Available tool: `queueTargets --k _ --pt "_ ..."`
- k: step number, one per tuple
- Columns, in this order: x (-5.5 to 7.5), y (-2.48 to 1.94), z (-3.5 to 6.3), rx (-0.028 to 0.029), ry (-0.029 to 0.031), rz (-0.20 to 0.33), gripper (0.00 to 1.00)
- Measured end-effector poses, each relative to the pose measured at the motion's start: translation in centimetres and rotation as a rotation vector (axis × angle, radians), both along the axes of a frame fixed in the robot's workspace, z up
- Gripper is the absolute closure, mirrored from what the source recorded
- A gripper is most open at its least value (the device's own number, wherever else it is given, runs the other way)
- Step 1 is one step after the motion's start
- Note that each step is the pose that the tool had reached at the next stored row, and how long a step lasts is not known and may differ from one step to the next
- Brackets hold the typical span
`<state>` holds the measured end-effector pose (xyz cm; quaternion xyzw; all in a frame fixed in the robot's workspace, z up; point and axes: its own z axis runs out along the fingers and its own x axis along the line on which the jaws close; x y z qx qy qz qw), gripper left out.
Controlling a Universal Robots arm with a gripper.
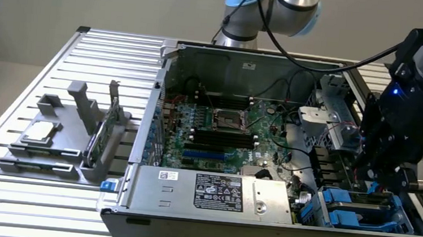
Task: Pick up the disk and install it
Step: 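Insert the second disk wire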
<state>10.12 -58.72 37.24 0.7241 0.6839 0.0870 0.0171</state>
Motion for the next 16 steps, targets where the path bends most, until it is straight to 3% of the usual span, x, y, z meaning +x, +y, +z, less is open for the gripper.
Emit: queueTargets --k 4,12,16 --pt "0.8 0.07 0.23 -0.0016 0.004 0.0 0.74" --pt "1.2 0.19 0.09 -0.0046 0.004 0.002 0.74" --pt "1.3 0.19 -0.44 -0.0044 0.004 0.004 0.74"
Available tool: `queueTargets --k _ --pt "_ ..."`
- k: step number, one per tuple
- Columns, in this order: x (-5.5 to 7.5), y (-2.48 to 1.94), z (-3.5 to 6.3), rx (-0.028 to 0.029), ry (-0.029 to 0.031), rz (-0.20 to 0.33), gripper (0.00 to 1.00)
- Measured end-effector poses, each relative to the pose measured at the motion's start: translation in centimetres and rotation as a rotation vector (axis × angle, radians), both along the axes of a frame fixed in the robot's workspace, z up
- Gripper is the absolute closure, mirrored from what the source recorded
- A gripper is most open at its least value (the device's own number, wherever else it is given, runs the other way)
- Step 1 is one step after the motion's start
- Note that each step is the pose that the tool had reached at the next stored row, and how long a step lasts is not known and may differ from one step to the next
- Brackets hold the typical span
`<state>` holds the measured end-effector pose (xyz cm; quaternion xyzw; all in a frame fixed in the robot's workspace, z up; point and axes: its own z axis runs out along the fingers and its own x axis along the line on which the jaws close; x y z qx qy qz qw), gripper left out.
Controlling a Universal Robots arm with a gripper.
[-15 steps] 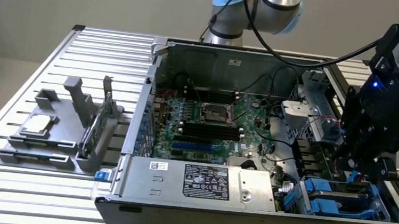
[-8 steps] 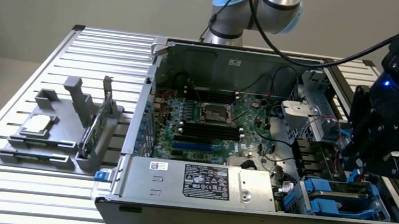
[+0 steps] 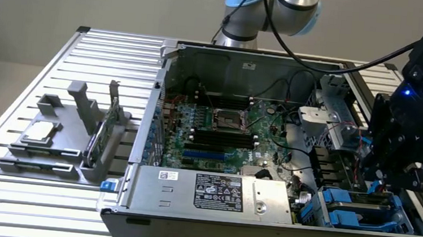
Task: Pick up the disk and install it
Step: 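Insert the second disk wire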
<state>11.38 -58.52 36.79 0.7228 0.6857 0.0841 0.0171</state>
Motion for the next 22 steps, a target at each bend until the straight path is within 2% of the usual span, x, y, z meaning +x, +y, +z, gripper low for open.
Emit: queueTargets --k 6,8,13,15,19,22 --pt "0.1 0.01 -0.55 -0.0002 0.0 0.002 0.74" --pt "0.2 0.0 -0.61 -0.0001 0.0 0.003 0.83" --pt "0.2 -0.07 -0.75 0.0003 0.0018 0.003 0.84" --pt "0.2 -0.31 -0.93 0.0002 0.0029 0.004 0.84" --pt "0.2 -1.19 -1.42 0.0016 0.0034 0.006 0.84" --pt "0.2 -1.6 -1.83 0.0067 0.0034 0.009 0.84"
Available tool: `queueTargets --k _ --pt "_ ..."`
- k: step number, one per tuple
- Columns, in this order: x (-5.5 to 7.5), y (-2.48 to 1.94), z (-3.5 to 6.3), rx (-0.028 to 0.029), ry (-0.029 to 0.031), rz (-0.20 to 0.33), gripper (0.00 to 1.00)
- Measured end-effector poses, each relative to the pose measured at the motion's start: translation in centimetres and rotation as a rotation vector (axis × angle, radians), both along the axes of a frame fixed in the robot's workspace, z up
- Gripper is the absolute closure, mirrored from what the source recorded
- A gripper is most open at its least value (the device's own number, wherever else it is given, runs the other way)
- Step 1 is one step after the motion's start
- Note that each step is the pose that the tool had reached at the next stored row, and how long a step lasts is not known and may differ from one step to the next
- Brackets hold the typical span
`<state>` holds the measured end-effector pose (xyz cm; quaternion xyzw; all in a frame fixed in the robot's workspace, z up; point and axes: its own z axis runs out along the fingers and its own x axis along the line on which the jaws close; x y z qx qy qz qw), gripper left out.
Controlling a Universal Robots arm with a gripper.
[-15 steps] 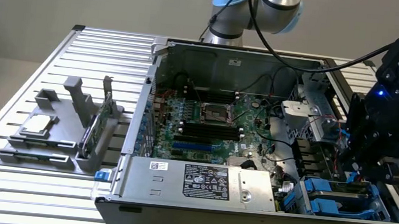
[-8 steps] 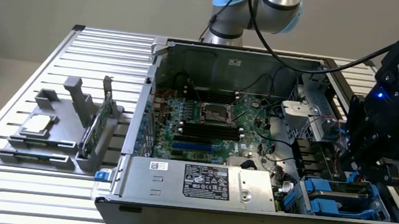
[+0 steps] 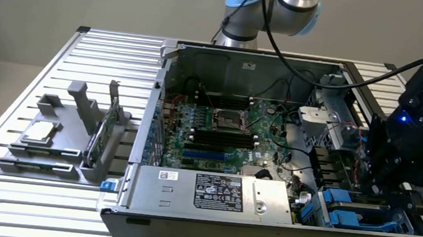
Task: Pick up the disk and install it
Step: 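Insert the second disk wire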
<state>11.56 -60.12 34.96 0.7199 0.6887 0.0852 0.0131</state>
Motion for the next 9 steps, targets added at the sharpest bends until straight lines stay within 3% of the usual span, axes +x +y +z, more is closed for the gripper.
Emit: queueTargets --k 9 --pt "0.11 -0.2 -0.72 0.0201 0.0 0.023 0.84"
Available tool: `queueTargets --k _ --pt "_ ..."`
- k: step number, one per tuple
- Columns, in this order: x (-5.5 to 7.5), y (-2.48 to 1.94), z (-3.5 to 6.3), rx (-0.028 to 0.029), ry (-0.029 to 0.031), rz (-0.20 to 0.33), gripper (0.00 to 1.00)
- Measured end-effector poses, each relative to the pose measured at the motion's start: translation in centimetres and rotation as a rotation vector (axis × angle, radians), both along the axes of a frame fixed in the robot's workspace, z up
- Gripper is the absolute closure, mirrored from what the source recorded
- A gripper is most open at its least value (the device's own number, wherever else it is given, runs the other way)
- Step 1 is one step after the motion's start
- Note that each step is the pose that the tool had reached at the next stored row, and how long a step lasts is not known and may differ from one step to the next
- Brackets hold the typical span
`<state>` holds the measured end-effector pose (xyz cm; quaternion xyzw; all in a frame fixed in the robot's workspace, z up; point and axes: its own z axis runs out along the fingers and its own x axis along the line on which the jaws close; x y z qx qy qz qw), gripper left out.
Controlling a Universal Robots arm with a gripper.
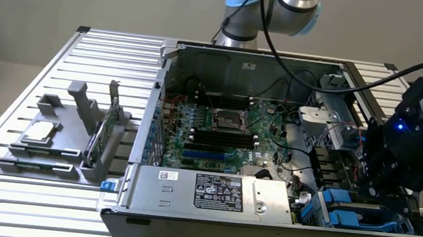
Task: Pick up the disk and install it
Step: 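Insert the second disk wire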
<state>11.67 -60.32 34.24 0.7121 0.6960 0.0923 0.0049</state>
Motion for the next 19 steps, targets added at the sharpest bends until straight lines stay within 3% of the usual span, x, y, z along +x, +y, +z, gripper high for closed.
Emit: queueTargets --k 4,10,14,19 --pt "0.06 -0.14 -0.1 0.0089 0.0 0.008 0.84" --pt "0.07 -0.27 -0.29 0.0095 0.0 0.008 0.84" --pt "0.07 -0.43 -0.57 0.0143 -0.0007 0.008 0.84" --pt "0.13 -0.45 -0.59 0.0159 -0.0005 0.008 0.84"
